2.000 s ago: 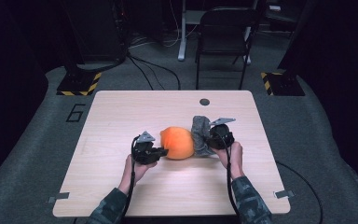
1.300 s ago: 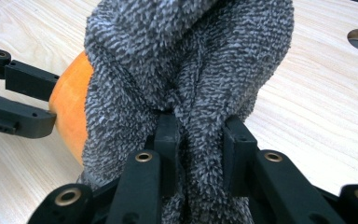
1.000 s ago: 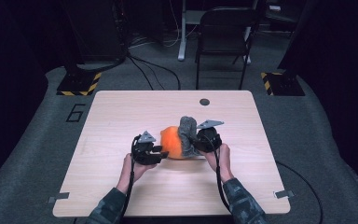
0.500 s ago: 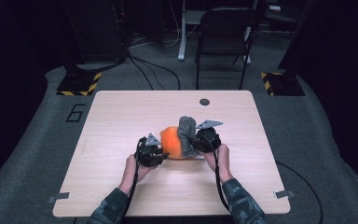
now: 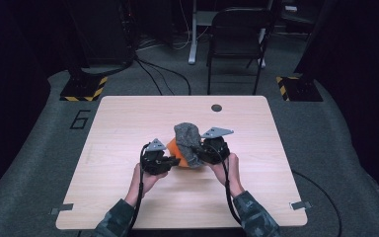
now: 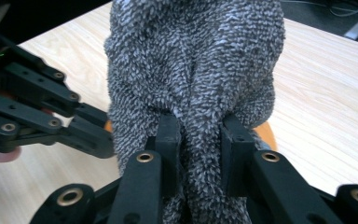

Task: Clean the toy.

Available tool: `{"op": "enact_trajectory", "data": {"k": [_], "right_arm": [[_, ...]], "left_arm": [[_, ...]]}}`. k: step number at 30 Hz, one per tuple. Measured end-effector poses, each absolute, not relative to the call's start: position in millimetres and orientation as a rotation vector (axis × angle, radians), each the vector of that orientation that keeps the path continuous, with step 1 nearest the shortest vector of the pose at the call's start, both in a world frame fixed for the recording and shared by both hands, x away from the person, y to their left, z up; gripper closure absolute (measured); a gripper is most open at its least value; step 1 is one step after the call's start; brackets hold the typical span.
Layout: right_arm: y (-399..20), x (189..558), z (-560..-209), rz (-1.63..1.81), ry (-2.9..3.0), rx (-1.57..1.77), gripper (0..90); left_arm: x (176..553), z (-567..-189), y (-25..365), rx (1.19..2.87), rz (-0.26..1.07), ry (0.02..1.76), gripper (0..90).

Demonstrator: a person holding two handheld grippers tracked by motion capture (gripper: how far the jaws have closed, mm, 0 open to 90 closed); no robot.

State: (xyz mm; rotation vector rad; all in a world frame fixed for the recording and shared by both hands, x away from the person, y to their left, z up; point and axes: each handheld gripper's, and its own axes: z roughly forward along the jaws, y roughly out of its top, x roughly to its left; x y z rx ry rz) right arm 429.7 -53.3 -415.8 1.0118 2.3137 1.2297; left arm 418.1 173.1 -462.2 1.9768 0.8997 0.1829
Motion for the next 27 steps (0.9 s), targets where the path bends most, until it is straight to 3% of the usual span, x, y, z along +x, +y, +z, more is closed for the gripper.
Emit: {"op": "enact_trajectory", "data": {"k": [27], "right_arm": [[-81, 453, -445, 1.045, 2.314, 1.146, 71.7]], "left_arm": [[424, -471, 177, 1.974, 0.156, 0.915, 82.4]]}}
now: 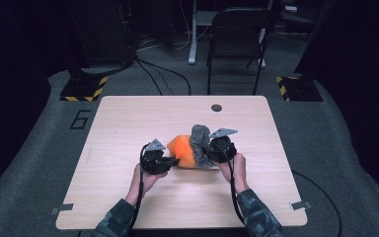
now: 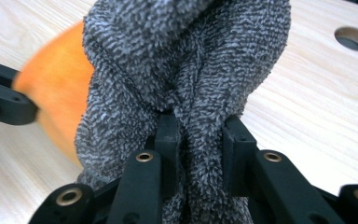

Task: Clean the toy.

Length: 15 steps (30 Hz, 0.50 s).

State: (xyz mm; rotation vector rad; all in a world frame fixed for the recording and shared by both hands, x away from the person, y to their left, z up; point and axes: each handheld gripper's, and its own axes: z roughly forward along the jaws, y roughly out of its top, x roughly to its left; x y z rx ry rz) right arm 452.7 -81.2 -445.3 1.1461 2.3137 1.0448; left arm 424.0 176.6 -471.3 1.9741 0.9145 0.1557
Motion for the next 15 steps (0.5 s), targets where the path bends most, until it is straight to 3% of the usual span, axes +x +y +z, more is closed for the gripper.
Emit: {"op": "enact_trajectory", "data": {"k": [15], "right_arm": [[-99, 481, -498, 0.874, 2.354, 1.326, 70.8]], "left_arm": [[424, -470, 177, 1.981, 0.179, 0.922, 82.2]]}}
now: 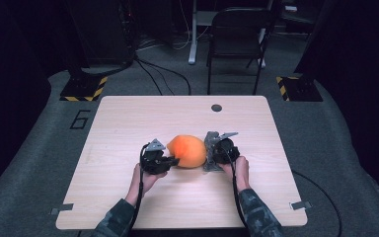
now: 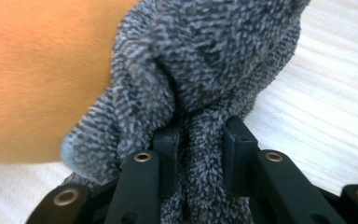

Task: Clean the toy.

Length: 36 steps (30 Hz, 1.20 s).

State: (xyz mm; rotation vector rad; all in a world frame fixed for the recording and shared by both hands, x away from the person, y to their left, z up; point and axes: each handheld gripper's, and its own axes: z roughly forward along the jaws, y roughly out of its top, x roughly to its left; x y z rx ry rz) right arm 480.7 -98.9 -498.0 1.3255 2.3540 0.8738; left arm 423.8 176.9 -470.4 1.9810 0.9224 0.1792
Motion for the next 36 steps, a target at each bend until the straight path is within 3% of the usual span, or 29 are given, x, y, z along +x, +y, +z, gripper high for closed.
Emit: {"op": "enact_trajectory", "data": {"k": [5, 12, 24, 36], "right_arm": [[-101, 479, -488, 0.869, 2.327, 1.328, 71.2], [-104, 465, -446, 1.021, 2.232, 1.251, 71.1], [-59, 422, -397, 1.205, 2.250, 0.913, 70.9], [-52, 435, -428, 1.081, 2.323, 0.954, 70.8]], "left_arm": [[424, -471, 177, 1.979, 0.183, 0.923, 82.1], [424, -471, 177, 1.978, 0.185, 0.923, 82.1], [422, -471, 175, 1.975, 0.182, 0.924, 82.0], [422, -471, 173, 1.984, 0.188, 0.907, 81.9]]}}
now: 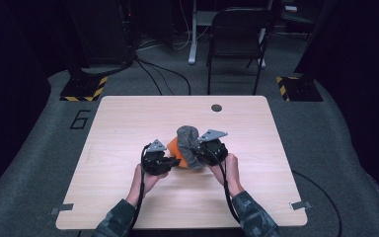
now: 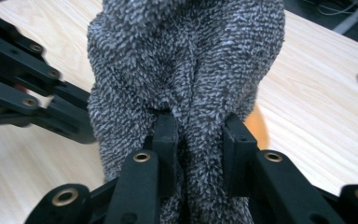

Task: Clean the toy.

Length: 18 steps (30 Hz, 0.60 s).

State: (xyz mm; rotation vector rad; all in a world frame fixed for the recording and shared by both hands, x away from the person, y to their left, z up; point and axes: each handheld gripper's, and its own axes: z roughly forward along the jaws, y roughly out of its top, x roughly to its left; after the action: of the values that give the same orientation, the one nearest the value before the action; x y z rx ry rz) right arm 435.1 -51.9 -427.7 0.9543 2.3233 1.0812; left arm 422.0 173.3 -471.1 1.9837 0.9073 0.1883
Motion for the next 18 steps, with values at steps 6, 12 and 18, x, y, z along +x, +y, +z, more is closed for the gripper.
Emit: {"op": "enact_trajectory", "data": {"k": [6, 12, 18], "right_arm": [[-69, 446, -436, 1.051, 2.336, 1.057, 70.6], [-85, 459, -448, 0.990, 2.353, 1.134, 70.2], [-94, 469, -467, 0.911, 2.352, 1.208, 70.1]], "left_arm": [[422, -471, 173, 1.982, 0.187, 0.907, 82.0], [422, -471, 173, 1.984, 0.186, 0.904, 81.9], [423, -471, 174, 1.984, 0.185, 0.901, 81.8]]}}
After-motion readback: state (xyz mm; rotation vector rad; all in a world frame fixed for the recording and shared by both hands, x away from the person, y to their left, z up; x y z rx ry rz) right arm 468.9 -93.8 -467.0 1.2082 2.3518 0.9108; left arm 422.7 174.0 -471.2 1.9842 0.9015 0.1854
